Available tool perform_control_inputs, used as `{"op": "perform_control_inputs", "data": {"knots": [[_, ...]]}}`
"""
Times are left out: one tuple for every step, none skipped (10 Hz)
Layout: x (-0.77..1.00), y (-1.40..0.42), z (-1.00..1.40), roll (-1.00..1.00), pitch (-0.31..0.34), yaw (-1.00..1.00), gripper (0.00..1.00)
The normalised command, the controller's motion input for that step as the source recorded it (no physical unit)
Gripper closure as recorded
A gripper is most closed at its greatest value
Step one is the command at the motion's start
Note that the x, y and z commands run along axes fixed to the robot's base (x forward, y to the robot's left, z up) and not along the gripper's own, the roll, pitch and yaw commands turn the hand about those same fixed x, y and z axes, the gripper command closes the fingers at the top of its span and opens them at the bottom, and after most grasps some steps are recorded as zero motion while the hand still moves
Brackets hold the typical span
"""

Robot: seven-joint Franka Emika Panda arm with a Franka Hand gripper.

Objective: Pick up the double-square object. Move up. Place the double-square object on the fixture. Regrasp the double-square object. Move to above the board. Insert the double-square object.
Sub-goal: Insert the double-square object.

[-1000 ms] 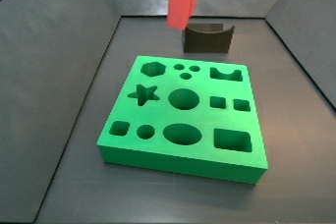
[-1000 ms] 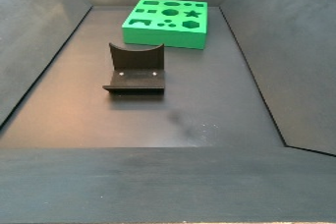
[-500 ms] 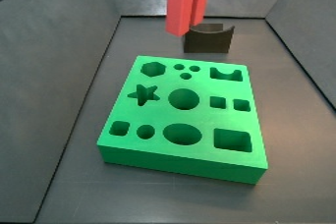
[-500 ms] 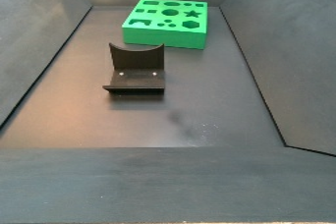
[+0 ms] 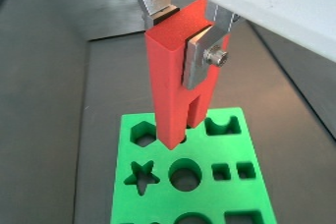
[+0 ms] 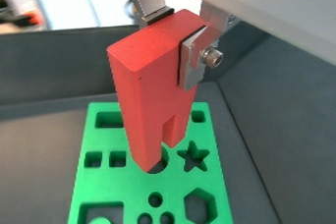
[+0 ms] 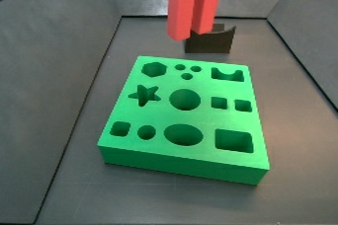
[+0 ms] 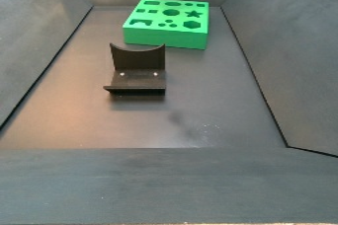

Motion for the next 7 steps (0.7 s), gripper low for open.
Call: {"op": "perform_control_inputs", "data": {"knots": [[0.03, -0.03, -0.07, -0.07, -0.001, -1.0, 1.0], [0.03, -0.03, -0.07, -0.07, -0.003, -1.0, 1.0], [0.08, -0.01, -0.01, -0.11, -0.037, -1.0, 1.0], [0.11, 0.0, 0.0, -0.13, -0.034, -1.0, 1.0], [0.24, 0.0, 0.0, -0.14, -0.033, -0.9, 1.0], [0.33, -0.07, -0.31, 0.0, -0.043, -0.81, 1.0], [0.39, -0.11, -0.46, 0.0, -0.027, -0.75, 1.0]]}}
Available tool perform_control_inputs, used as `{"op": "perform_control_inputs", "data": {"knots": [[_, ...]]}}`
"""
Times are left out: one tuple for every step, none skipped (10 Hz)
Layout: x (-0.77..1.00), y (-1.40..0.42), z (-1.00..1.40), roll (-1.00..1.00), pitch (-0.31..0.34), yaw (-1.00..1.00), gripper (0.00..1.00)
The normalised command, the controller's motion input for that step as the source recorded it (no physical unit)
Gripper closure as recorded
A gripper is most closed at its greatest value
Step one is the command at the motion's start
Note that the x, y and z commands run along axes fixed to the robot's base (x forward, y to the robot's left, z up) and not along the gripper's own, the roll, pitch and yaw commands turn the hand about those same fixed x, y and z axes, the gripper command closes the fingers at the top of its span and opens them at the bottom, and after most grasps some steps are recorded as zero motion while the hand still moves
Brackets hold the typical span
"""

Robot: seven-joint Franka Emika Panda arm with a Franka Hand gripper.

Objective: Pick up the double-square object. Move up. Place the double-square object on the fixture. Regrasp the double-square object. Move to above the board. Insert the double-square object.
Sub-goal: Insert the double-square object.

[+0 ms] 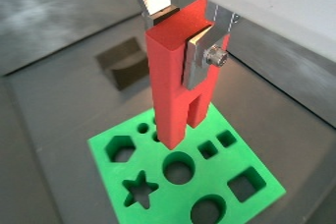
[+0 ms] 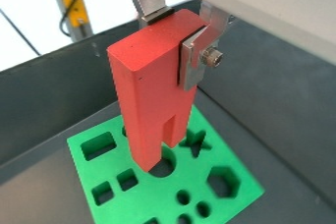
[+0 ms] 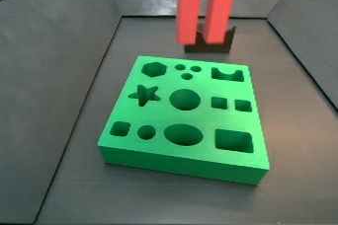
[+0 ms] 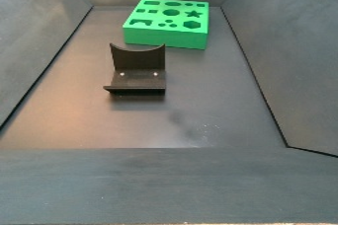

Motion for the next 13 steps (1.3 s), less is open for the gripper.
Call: {"op": "perform_control_inputs", "data": {"knots": [[0.42, -0.13, -0.55, 0.05, -0.02, -0.73, 1.0], [0.41, -0.13, -0.53, 0.04, -0.019, -0.73, 1.0], [0.4, -0.12, -0.48, 0.02, -0.011, -0.75, 1.0], [0.44, -0.13, -0.49, 0.02, -0.007, -0.71, 1.0], [0.5, -0.14, -0.49, 0.03, -0.003, -0.65, 1.0], [0.57, -0.16, -0.5, 0.03, -0.001, -0.58, 1.0], [0.68, -0.17, -0.49, 0.03, 0.0, -0.46, 1.0], [0.75, -0.17, -0.32, 0.0, -0.013, -0.38, 1.0], [0.1, 0.0, 0.0, 0.0, 0.0, -0.07, 1.0], [0.07, -0.03, -0.12, 0.04, 0.0, 0.0, 1.0], [0.25, 0.0, -0.55, 0.04, 0.0, 0.0, 1.0], [0.36, 0.0, -0.79, 0.0, -0.034, 0.0, 1.0], [0.09, -0.02, -0.68, 0.07, -0.006, 0.06, 1.0]]}}
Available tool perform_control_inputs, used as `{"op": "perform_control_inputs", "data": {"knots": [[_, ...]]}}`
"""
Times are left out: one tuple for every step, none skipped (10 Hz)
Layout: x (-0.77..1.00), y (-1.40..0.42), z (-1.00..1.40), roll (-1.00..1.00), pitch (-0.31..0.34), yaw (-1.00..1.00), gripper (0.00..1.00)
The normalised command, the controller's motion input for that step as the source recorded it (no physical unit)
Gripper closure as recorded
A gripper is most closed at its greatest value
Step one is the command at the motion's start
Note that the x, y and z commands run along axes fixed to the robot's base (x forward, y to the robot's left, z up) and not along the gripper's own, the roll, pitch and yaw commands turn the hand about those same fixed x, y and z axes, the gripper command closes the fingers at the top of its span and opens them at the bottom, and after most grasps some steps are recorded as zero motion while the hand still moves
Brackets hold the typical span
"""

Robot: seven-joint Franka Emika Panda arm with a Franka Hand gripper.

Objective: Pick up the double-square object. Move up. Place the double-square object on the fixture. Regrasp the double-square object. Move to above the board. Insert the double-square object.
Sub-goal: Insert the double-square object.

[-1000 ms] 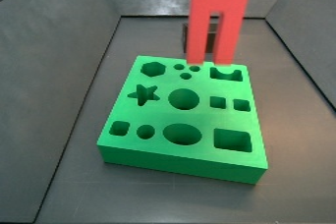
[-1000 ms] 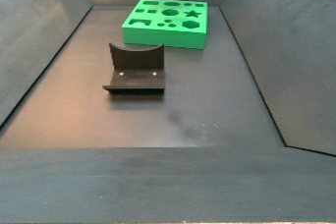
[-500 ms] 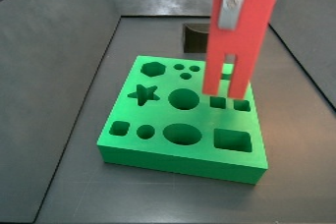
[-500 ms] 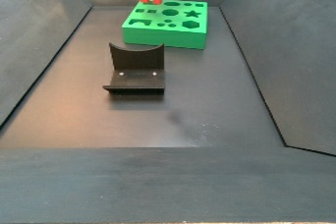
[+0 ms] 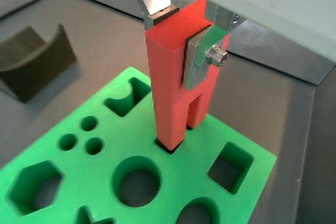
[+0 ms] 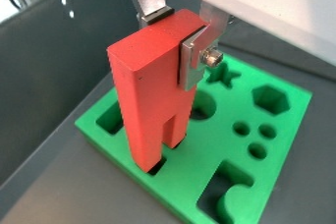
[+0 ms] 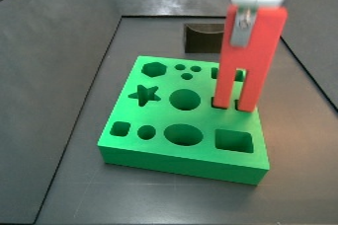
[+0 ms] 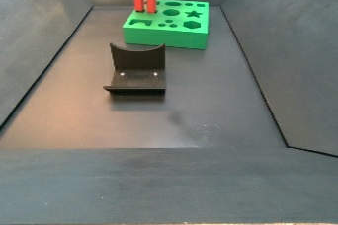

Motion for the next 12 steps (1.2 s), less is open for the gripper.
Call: {"op": "perform_control_inputs", "data": {"knots": [[0.0, 0.02, 0.0, -0.02, 0.0, 0.0, 1.0], [-0.01, 0.0, -0.23, 0.0, 0.0, 0.05, 1.0], [-0.38, 0.18, -0.47, 0.07, 0.0, 0.0, 1.0], [-0.46, 0.2, -0.39, 0.06, 0.0, 0.01, 1.0], [-0.41, 0.04, -0.29, 0.04, 0.0, 0.0, 1.0], [-0.24, -0.02, -0.48, 0.05, -0.031, 0.2, 1.0], [0.0, 0.0, -0.61, 0.04, -0.004, 0.47, 1.0], [0.16, 0.0, -0.79, 0.11, 0.0, 0.61, 1.0], [0.3, 0.0, -0.64, 0.17, 0.124, 0.73, 1.0], [0.24, 0.0, -0.5, 0.21, 0.163, 0.7, 1.0], [0.22, -0.03, 0.0, 0.17, 0.171, 0.05, 1.0], [0.0, -0.07, -0.12, 0.0, -0.02, 0.0, 1.0]]}}
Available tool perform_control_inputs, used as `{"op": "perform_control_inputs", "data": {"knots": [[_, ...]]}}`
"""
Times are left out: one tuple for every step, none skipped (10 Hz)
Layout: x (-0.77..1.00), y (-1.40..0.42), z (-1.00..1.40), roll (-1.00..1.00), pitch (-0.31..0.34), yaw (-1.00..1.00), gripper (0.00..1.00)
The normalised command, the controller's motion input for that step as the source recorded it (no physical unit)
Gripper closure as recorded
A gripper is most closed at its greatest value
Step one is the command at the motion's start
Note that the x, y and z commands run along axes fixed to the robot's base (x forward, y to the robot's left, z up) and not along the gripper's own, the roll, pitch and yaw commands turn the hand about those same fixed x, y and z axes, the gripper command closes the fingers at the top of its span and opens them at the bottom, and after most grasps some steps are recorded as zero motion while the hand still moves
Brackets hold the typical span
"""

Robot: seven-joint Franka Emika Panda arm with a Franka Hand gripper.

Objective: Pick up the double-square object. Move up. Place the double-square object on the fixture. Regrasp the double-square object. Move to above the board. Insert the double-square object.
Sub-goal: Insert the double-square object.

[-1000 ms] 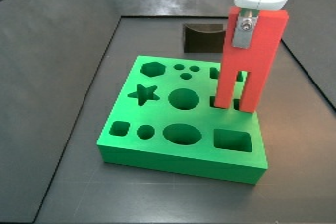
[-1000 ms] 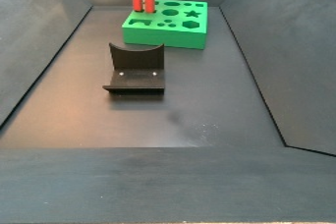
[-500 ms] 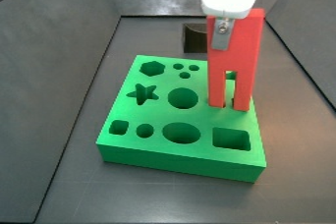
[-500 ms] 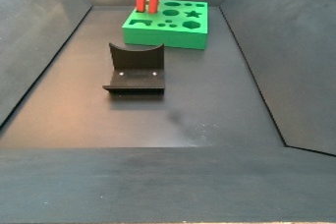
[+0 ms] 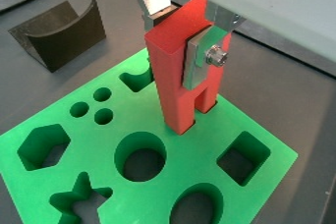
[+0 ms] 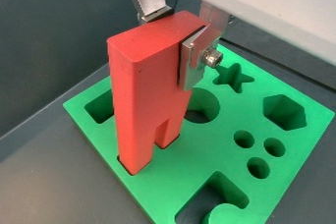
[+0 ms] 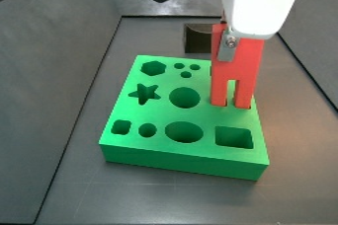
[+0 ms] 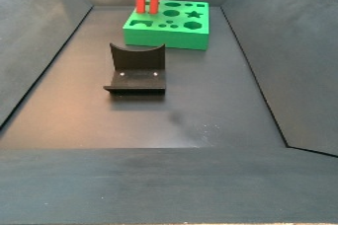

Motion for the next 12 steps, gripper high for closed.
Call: {"op": "perform_control_inputs", "data": {"knots": [[0.21, -0.44, -0.27, 0.4, 0.271, 0.0, 1.0], [0.31, -0.43, 0.0, 0.49, 0.359, 0.0, 1.0], [0.28, -0.42, 0.0, 0.48, 0.37, 0.0, 1.0], [0.29, -0.42, 0.0, 0.47, 0.373, 0.0, 1.0], [0.28, -0.44, 0.0, 0.45, 0.38, 0.0, 1.0], [0.4, -0.41, -0.22, 0.34, 0.379, -0.02, 1.0], [0.41, -0.38, -0.24, 0.32, 0.379, -0.04, 1.0], [0.44, -0.24, -0.3, 0.28, 0.37, -0.12, 1.0], [0.37, -0.12, -0.28, 0.17, 0.404, -0.22, 1.0], [0.39, -0.08, -0.34, 0.15, 0.381, -0.25, 1.0], [0.41, 0.07, -0.68, 0.0, 0.274, -0.11, 1.0], [0.06, 0.31, -0.29, -0.13, 0.179, 0.0, 1.0]]}}
